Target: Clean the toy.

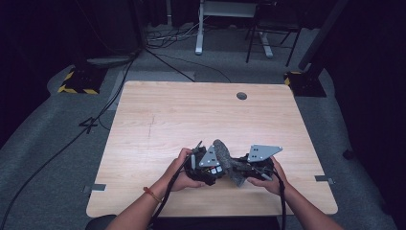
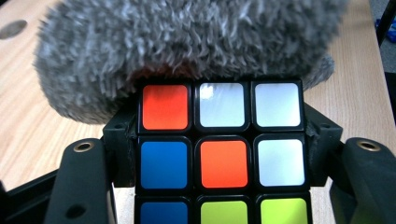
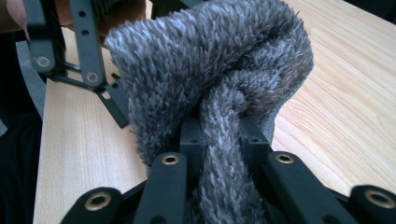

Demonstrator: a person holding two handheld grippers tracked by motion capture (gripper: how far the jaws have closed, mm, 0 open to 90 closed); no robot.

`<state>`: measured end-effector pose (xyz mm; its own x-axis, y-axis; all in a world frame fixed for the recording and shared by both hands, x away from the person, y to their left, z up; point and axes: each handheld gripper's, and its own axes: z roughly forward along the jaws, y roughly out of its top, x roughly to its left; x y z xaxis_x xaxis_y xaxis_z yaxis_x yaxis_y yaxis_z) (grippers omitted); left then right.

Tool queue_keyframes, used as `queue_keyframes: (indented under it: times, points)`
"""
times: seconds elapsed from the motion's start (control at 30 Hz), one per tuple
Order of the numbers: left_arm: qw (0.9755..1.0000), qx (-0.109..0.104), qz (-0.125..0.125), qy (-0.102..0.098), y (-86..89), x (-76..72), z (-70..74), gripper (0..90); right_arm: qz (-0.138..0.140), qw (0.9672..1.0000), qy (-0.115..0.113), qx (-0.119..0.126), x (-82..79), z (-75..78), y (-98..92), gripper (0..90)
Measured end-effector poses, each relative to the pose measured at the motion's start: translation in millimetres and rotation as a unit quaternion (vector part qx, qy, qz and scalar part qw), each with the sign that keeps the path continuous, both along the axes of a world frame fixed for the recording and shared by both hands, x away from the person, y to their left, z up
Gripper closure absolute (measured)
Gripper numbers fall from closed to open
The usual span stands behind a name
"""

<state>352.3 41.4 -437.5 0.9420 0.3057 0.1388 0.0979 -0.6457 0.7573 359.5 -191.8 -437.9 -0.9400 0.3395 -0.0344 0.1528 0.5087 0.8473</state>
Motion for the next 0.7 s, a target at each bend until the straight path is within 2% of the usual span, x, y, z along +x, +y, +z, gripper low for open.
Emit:
queue_keyframes:
  times: [0.1, 0.17, 0.2, 0.27, 0.3, 0.47, 0.57, 0.67, 0.7]
  points:
    - [0.9999, -0.009, 0.003, -0.009, 4.2, -0.6, 4.6, 33.3, -0.01, 0.9998, 0.016, -0.012, 5.1, -6.6, -1.2, 76.5]
    - [0.9995, -0.026, 0.007, -0.015, 8.1, -0.8, 8.5, 33.3, -0.016, 0.9991, 0.033, -0.02, 9.2, -13.3, -2.3, 76.5]
    - [0.9991, -0.038, 0.008, -0.014, 10.0, -1.3, 10.8, 33.4, -0.018, 0.9988, 0.038, -0.026, 10.1, -15.4, -2.7, 76.5]
    - [0.9989, -0.045, 0.004, -0.014, 12.0, -0.8, 14.1, 33.4, -0.018, 0.9989, 0.036, -0.025, 9.5, -16.3, -3.3, 76.5]
    - [0.999, -0.042, 0.005, -0.016, 11.6, -1.2, 13.7, 33.4, -0.018, 0.9994, 0.024, -0.019, 7.1, -12.9, -3.0, 76.5]
    - [0.9997, -0.02, 0.005, -0.016, 9.0, -1.4, 10.3, 33.3, -0.019, 0.9995, -0.017, -0.02, -0.5, -0.5, -0.6, 76.5]
    - [0.9998, 0.006, -0.003, -0.02, 2.2, -2.4, 4.1, 33.3, -0.006, 0.9998, -0.02, 0.003, -4.0, 5.0, -0.8, 76.4]
    - [0.9998, 0.011, -0.004, -0.019, 1.0, -1.8, 3.2, 33.3, -0.003, 0.9991, -0.039, -0.013, -9.9, 7.7, 5.6, 76.3]
    - [0.9998, 0.006, -0.003, -0.018, 2.2, -1.7, 4.1, 33.3, -0.004, 0.9991, -0.039, -0.014, -9.6, 6.8, 5.8, 76.3]
